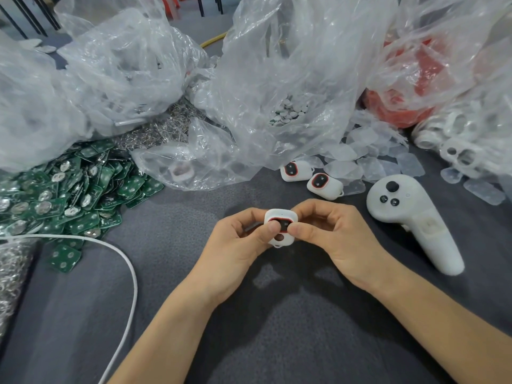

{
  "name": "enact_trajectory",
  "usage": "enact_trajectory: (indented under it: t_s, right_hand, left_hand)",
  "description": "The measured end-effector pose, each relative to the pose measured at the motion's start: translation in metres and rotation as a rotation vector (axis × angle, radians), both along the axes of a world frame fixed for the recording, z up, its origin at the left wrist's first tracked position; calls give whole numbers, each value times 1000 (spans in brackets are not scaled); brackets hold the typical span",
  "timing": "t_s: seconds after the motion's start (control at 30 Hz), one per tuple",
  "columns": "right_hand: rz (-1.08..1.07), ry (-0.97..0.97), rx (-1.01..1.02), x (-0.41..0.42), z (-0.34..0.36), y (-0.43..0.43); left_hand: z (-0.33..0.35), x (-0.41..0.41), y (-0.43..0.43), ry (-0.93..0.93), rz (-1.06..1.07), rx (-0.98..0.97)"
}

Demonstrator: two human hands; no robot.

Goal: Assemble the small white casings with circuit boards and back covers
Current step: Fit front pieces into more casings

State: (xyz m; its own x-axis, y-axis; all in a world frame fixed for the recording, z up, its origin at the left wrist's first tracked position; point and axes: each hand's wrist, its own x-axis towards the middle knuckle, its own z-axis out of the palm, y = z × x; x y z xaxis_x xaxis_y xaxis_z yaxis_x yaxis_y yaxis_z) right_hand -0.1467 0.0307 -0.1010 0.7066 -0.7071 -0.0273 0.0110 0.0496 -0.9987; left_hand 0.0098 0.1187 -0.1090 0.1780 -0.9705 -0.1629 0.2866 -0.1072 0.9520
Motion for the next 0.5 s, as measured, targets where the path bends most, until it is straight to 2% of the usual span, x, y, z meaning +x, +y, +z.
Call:
enact_trajectory:
  t_s: [0.3, 0.4, 0.47, 0.5]
  right_hand:
    - [46, -137, 108, -1, -3, 0]
    - [25, -162, 110, 1, -1, 3]
    - [-92, -101, -46, 2, 1, 7]
    - [-179, -46, -222, 2, 2, 8]
  left_hand:
    - [0, 4, 0, -3, -58, -98]
    - [-2, 1, 1, -32, -9, -89]
    - [-3, -6, 2, -33, 81, -84]
    - [-4, -9, 2, -29, 129, -84]
